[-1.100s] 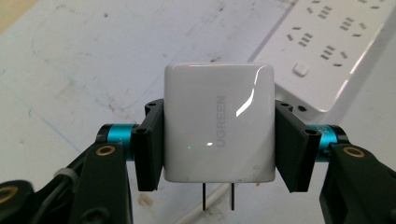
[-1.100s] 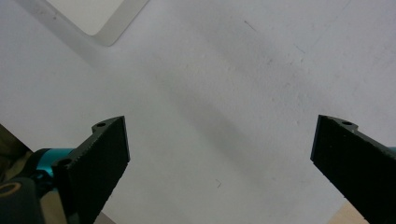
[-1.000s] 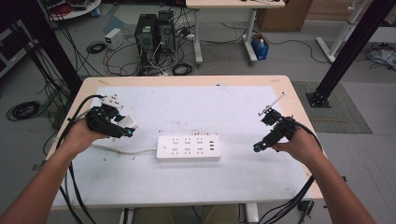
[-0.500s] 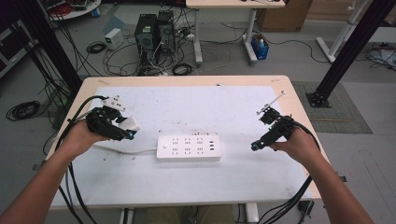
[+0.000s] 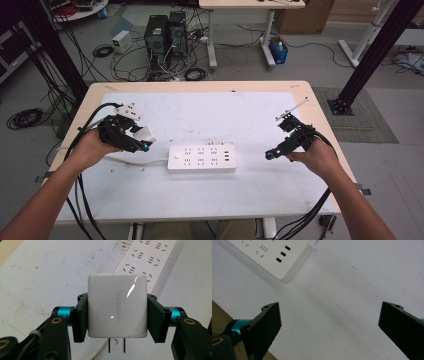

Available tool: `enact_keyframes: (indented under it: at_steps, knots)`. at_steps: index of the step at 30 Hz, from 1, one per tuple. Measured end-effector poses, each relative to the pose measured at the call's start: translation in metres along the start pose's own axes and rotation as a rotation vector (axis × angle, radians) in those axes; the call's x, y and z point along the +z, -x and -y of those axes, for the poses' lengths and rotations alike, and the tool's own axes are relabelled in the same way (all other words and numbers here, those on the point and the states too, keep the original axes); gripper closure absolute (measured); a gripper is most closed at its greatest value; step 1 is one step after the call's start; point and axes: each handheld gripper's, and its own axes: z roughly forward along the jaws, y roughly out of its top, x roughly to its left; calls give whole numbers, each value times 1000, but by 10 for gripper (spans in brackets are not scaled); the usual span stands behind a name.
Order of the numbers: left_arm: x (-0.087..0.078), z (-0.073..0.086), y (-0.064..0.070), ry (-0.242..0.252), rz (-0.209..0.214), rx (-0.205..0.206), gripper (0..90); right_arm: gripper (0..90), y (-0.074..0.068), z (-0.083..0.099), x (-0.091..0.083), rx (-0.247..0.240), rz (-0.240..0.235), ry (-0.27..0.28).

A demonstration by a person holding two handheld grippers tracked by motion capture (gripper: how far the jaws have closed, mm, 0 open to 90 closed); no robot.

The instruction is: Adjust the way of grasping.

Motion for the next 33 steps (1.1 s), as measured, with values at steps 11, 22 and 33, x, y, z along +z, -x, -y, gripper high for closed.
enact_keyframes:
  at_steps: [11,22,33]
  knots:
    - [26,-20,27,61,67,72,427,39,-11,-1,3,127,-183,86]
    - [50,-41,53,110,107,118,427,39,-29,-7,9,150,-333,140]
    - [66,-55,72,161,129,197,427,38,-43,-19,17,196,-482,167]
